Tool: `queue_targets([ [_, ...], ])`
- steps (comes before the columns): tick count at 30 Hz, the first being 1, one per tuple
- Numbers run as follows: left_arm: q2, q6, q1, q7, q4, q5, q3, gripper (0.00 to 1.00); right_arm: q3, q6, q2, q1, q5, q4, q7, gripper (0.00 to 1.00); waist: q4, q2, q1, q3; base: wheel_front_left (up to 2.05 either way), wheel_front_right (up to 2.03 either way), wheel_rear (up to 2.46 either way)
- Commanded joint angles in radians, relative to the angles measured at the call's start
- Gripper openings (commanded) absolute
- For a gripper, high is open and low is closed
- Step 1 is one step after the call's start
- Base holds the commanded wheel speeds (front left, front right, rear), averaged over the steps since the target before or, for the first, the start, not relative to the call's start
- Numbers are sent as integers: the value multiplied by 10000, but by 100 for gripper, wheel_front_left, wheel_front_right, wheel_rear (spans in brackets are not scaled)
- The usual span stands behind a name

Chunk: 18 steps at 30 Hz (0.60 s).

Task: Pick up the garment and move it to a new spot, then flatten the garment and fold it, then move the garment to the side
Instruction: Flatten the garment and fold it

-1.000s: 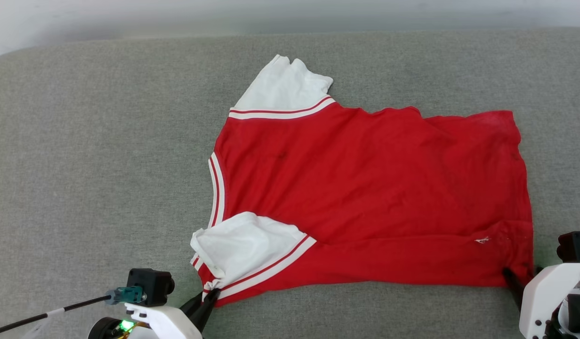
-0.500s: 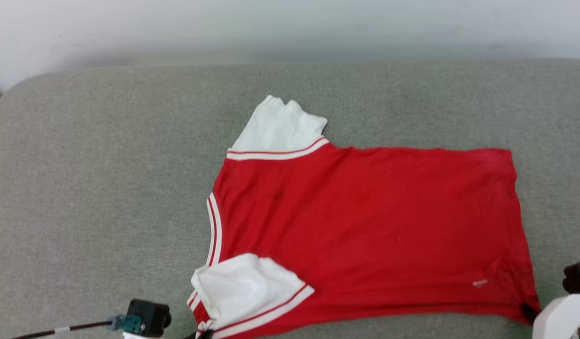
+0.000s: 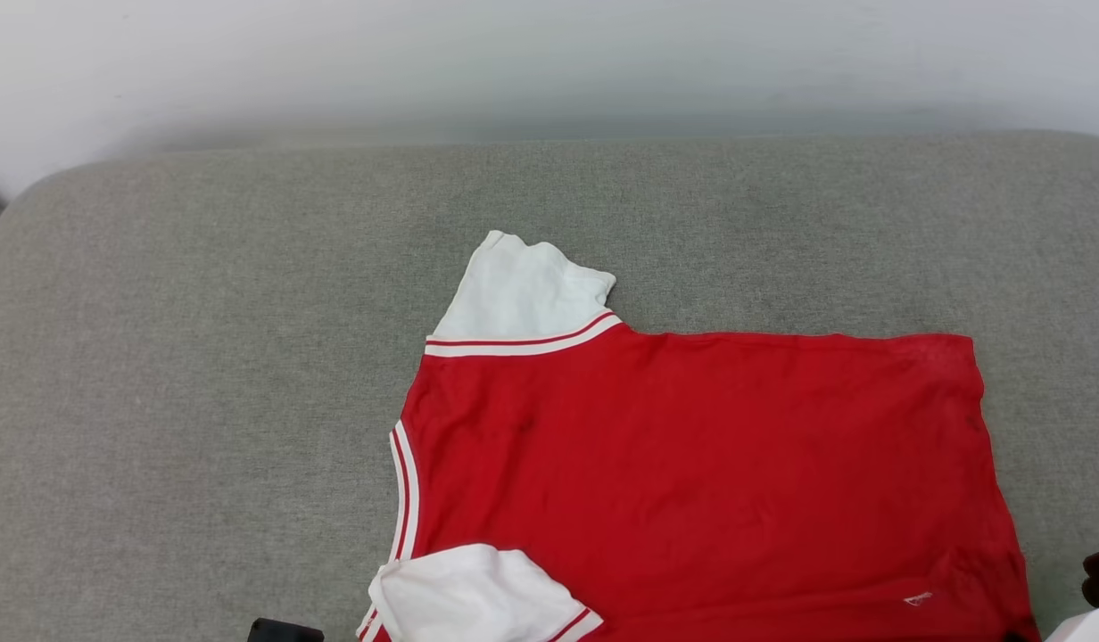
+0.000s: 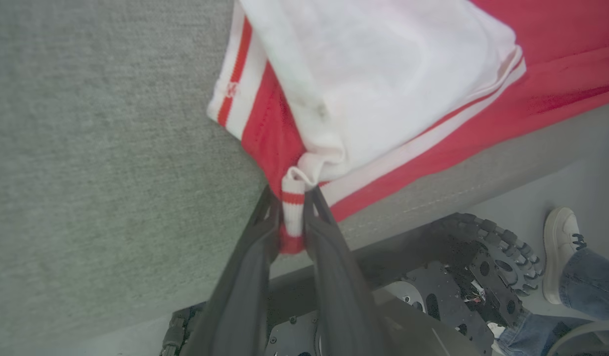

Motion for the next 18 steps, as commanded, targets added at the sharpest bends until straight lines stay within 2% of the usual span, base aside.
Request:
queue_targets([
  [1, 19, -47, -137, -44, 153, 99, -31, 100, 79, -16, -41, -8, 26, 57, -41, 100, -12, 0, 0, 29, 0, 0, 0],
  [6, -102, -140, -325, -355, 288, 241, 49, 100, 280, -11, -152, -218, 113, 68, -235, 100, -45, 0, 0, -13, 0, 0, 0],
  [11, -164, -195, -541, -1456, 226, 535, 493, 100, 349, -11, -203, -522, 187, -137, -932, 100, -100, 0, 0, -195, 0, 0, 0],
  [15, -256, -268, -744, -2590, -2, 800, 977, 100, 380, -11, -249, -902, 60, -419, -2078, 100, -142, 0, 0, -355, 0, 0, 0],
  [18, -280, -329, -951, -3355, -152, 1179, 1262, 100, 480, -11, -192, -1254, -181, -619, -3342, 100, -186, 0, 0, -459, 0, 0, 0],
])
